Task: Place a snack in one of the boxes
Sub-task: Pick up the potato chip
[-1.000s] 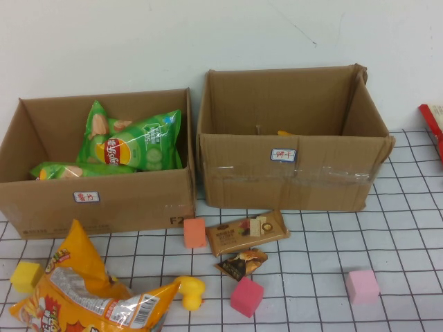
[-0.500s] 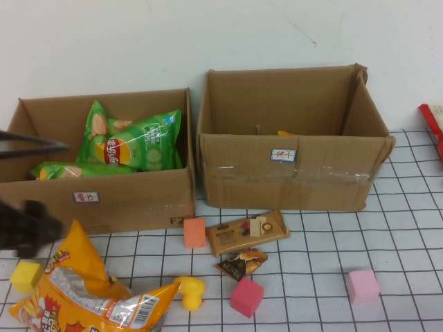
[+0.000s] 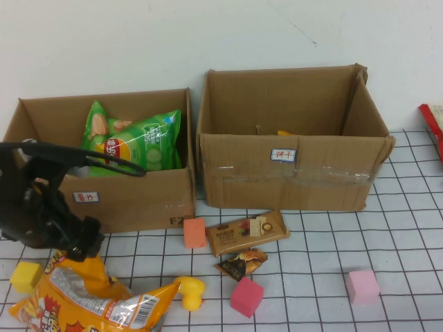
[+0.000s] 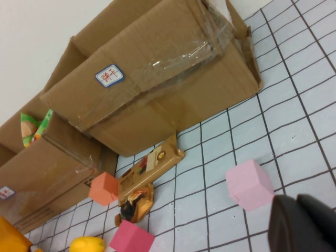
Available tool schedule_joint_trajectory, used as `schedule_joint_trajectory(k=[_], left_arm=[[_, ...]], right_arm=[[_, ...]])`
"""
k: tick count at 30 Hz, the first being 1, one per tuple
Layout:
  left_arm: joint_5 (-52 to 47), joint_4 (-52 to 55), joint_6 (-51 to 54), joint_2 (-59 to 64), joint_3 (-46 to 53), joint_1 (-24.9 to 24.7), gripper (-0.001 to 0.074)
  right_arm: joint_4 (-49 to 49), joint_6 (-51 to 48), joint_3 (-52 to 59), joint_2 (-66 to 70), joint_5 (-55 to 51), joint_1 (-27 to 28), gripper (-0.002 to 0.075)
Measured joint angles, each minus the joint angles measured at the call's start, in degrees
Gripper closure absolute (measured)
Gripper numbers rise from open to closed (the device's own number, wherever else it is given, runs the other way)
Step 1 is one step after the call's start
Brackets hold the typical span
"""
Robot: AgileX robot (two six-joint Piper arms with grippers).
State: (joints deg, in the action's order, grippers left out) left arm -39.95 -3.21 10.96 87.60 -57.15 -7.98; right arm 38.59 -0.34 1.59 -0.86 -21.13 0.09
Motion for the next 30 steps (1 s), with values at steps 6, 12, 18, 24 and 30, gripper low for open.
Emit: schedule_joint_trajectory(k=[6, 12, 18, 24, 30], left_arm=[[5.6, 1.0, -1.5, 5.3, -1.2, 0.0, 0.0126], [6.7, 3.2, -1.8, 10.0, -1.3, 0.0, 0.0126], [6.4, 3.8, -2.0, 12.6, -1.3, 0.0, 0.0127], [5.2, 5.5, -4.6, 12.7, -1.4, 0.0, 0.0348], [2.1, 7.3, -6.5, 12.5, -1.7, 0.0, 0.0685]], right_arm=[[0.1, -0.1, 0.0, 0.0, 0.0, 0.0, 0.0727], [0.1, -0.4, 0.0, 0.0, 0.0, 0.0, 0.0727], [0.2, -0.4, 0.0, 0.0, 0.0, 0.0, 0.0727], [0.2, -0.4, 0.0, 0.0, 0.0, 0.0, 0.0727], [0.2, -0.5, 0.0, 0.0, 0.0, 0.0, 0.0727]])
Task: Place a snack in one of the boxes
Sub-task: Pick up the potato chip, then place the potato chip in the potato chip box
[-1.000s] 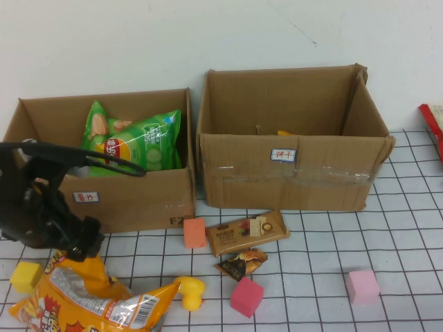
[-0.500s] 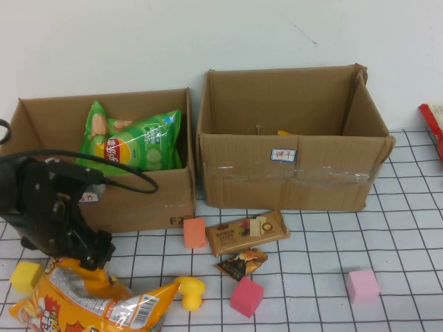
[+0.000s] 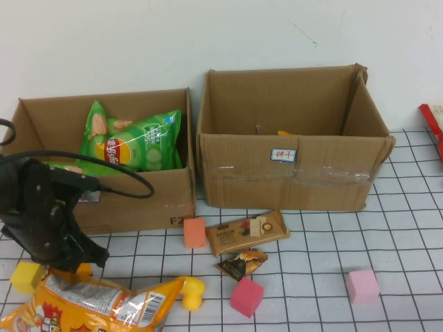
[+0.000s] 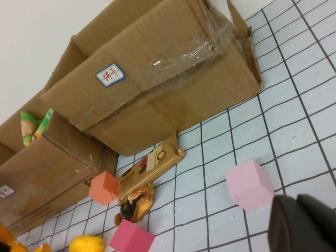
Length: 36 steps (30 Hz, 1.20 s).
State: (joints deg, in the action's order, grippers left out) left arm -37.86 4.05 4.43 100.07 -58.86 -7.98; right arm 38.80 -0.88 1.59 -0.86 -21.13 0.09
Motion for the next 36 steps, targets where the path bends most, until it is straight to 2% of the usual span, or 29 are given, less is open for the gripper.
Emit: schedule_joint_trajectory(k=[5, 20, 31, 36], left_arm=[[-2.3, -0.2, -0.1, -4.4, 0.0, 0.0, 0.0718], [-4.1, -9.6, 3.0, -32.6, 0.0, 0.0, 0.0735], [-3.7, -19.5, 7.9, -35.5, -8.9, 0.0, 0.0735], [-4.5, -20.5, 9.3, -35.2, -14.2, 0.0, 0.0735]], right_arm=[[0.2, -0.2, 0.0, 0.0, 0.0, 0.0, 0.0727], [0.6, -0.4, 0.0, 0.0, 0.0, 0.0, 0.0727], [0.6, -0.5, 0.0, 0.0, 0.0, 0.0, 0.0727], [0.6, -0.5, 0.0, 0.0, 0.0, 0.0, 0.0727]])
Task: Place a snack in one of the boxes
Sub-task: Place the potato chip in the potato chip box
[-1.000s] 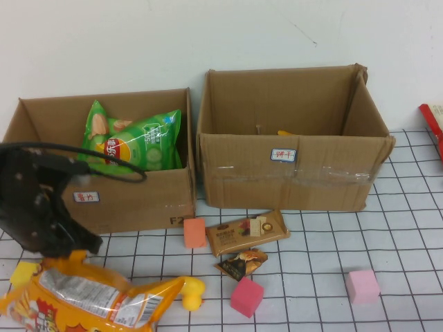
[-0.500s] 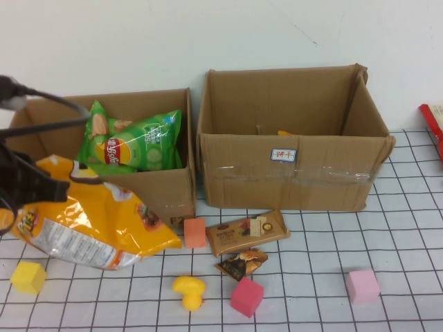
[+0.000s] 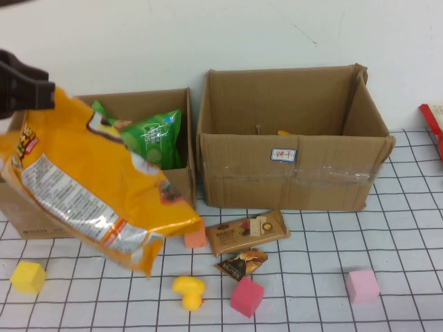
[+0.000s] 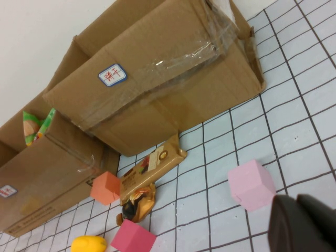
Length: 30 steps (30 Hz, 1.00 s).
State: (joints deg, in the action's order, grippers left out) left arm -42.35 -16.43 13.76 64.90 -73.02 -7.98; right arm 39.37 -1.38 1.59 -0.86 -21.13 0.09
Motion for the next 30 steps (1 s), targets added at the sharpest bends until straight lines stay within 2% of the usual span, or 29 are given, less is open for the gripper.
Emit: schedule_joint_trajectory(k=[8, 19, 26, 28, 30], left_arm=[[-4.2, -0.1, 3.0, 2.7, -1.8, 0.0, 0.0736], [0.9, -0.1, 3.9, 3.7, -2.0, 0.0, 0.0736], [-5.1, 2.9, 5.4, 4.5, -2.0, 0.0, 0.0734], [-8.0, 5.0, 5.5, 4.5, -2.0, 0.0, 0.071], [-11.1, 7.5, 5.6, 4.6, -2.0, 0.0, 0.064]], right_arm=[[0.0, -0.2, 0.0, 0.0, 0.0, 0.0, 0.0727], [0.0, -0.2, 0.0, 0.0, 0.0, 0.0, 0.0727], [0.0, -0.2, 0.0, 0.0, 0.0, 0.0, 0.0727], [0.0, -0.2, 0.0, 0.0, 0.0, 0.0, 0.0727], [0.0, -0.2, 0.0, 0.0, 0.0, 0.0, 0.0727]])
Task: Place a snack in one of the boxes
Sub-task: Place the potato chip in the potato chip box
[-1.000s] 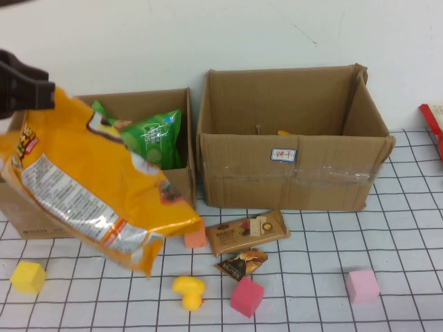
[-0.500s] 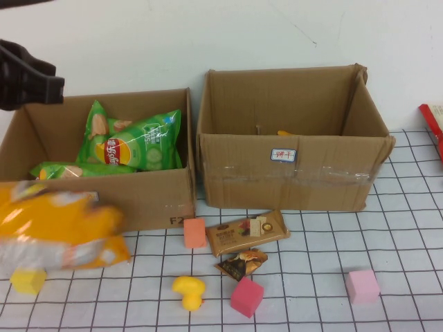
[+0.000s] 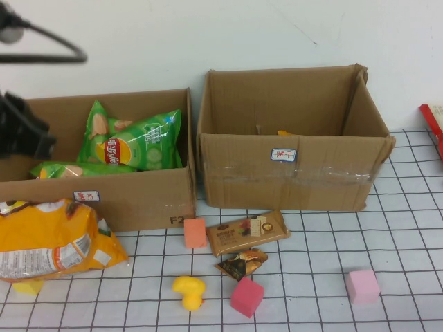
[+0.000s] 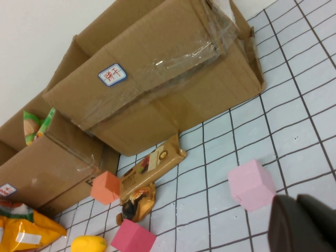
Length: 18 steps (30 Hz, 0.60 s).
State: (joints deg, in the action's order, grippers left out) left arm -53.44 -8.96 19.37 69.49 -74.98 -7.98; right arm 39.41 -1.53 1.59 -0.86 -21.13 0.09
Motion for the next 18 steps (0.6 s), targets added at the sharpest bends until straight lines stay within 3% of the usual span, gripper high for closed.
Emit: schedule_joint_trajectory(k=[6, 8, 11, 18], left_arm=[[-4.6, 0.5, 4.0, 2.7, 1.1, 0.0, 0.024], [-4.4, 0.2, 8.5, 4.3, 2.2, -0.5, 0.015], [-2.8, 0.4, 13.6, 7.3, 4.3, -2.1, 0.0091], [-0.1, 10.4, 14.9, 15.0, 6.8, -8.9, 0.0071]], right_arm=[[0.0, -0.5, 0.0, 0.0, 0.0, 0.0, 0.0727], [0.0, -0.6, 0.0, 0.0, 0.0, 0.0, 0.0727], [0.0, -0.7, 0.0, 0.0, 0.0, 0.0, 0.0727], [0.2, -1.1, 0.0, 0.0, 0.0, 0.0, 0.0727]])
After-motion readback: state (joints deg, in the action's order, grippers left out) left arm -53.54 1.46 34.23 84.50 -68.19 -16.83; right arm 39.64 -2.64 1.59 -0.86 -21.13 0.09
